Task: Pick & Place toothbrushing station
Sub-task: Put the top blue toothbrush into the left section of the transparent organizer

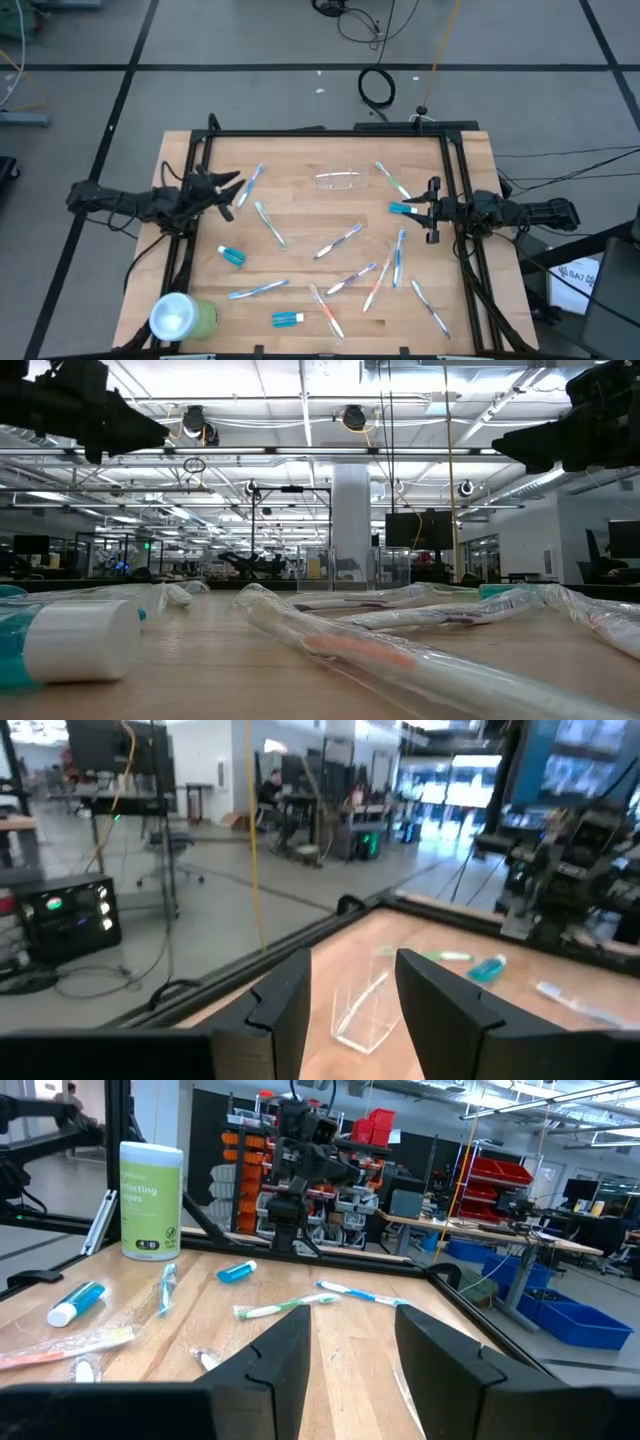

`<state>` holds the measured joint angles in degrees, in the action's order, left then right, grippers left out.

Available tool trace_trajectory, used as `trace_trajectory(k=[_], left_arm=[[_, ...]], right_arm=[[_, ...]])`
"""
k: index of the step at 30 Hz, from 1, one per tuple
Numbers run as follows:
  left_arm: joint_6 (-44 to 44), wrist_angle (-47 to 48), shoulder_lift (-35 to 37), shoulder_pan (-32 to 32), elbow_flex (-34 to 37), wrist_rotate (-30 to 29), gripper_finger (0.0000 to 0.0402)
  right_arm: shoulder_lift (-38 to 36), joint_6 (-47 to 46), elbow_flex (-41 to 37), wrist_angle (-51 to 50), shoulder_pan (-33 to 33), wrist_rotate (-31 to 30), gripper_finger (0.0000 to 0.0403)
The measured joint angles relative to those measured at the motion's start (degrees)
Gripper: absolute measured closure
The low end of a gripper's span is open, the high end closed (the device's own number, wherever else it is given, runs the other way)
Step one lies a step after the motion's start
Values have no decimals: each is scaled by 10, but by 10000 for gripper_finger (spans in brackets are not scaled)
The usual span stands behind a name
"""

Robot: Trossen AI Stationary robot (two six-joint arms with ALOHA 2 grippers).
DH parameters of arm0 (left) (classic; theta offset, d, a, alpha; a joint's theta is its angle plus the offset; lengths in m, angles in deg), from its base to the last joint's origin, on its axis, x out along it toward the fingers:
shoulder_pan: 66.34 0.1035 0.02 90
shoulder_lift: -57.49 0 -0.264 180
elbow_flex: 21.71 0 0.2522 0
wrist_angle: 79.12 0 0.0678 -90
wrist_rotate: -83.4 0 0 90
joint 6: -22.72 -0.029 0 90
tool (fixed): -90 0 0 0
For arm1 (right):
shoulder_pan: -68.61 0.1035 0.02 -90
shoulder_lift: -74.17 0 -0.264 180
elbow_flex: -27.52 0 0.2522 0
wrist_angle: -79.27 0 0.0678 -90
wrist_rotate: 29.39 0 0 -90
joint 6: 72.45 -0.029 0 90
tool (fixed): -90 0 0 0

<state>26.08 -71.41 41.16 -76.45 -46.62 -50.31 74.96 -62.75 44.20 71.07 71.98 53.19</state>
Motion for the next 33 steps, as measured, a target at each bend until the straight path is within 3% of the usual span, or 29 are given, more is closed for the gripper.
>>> trace_trajectory(k=[10, 16, 27, 33], left_arm=[[48, 3, -234, 6, -91, -78, 250], [95, 5, -320, 45, -124, -101, 250], [271, 175, -370, 197, -125, 14, 250], [317, 208, -396, 272, -125, 119, 250]], right_arm=[[0, 0, 0, 0, 0, 0, 261], [0, 0, 0, 0, 0, 0, 261], [0, 0, 0, 0, 0, 0, 261], [0, 0, 0, 0, 0, 0, 261]])
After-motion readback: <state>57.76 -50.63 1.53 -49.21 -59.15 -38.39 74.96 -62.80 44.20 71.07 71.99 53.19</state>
